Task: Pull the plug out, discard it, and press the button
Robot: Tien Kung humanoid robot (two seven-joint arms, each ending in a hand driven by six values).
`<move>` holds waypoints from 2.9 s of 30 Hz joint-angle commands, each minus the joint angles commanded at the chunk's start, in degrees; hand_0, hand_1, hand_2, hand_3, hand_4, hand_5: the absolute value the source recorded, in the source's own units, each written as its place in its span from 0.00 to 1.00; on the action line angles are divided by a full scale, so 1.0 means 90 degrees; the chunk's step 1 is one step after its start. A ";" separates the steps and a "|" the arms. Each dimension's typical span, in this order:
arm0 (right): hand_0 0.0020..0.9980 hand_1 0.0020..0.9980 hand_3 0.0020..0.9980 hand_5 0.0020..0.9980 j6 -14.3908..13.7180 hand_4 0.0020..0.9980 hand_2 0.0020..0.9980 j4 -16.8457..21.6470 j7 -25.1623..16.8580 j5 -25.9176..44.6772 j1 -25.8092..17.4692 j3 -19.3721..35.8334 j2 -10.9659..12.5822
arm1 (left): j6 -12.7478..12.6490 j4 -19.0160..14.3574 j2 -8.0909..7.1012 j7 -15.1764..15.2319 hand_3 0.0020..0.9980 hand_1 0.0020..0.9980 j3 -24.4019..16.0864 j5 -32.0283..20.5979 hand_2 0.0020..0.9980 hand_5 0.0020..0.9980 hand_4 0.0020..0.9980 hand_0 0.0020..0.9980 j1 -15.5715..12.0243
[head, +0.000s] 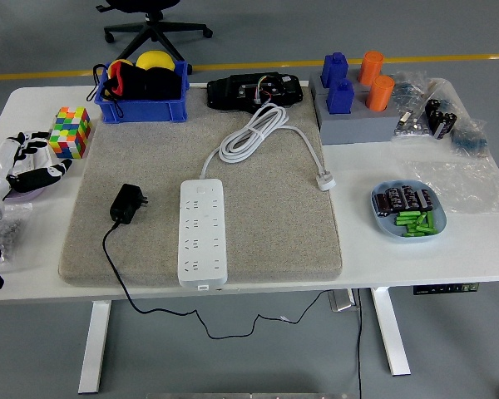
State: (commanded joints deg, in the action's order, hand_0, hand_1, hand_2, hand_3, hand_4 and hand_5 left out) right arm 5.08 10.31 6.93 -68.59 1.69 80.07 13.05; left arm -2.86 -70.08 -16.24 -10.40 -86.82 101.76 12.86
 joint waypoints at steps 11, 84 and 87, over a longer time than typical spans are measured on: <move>0.81 0.70 0.67 0.66 0.0004 0.77 0.68 0.0000 -0.0002 0.0011 0.0020 -0.0054 0.0017 | 0.0037 -0.0054 -0.0006 0.0011 0.83 0.83 0.0006 -0.0037 0.80 0.25 0.76 0.85 -0.0010; 0.81 0.70 0.67 0.66 0.0003 0.77 0.68 0.0000 0.0028 -0.0025 0.0017 0.0023 0.0028 | 0.0009 -0.0270 -0.0020 0.0042 0.83 0.81 -0.0031 -0.0067 0.79 0.21 0.72 0.83 -0.0014; 0.81 0.70 0.67 0.66 0.0001 0.77 0.68 0.0000 0.0028 -0.0022 0.0020 0.0011 0.0036 | 0.0007 -0.0270 -0.0021 0.0047 0.83 0.81 -0.0013 -0.0073 0.79 0.21 0.72 0.83 -0.0005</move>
State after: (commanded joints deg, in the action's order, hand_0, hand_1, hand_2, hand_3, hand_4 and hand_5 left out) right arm 5.09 10.31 7.18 -68.78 1.87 80.17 13.37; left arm -2.80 -72.51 -16.43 -9.98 -86.94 101.10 12.82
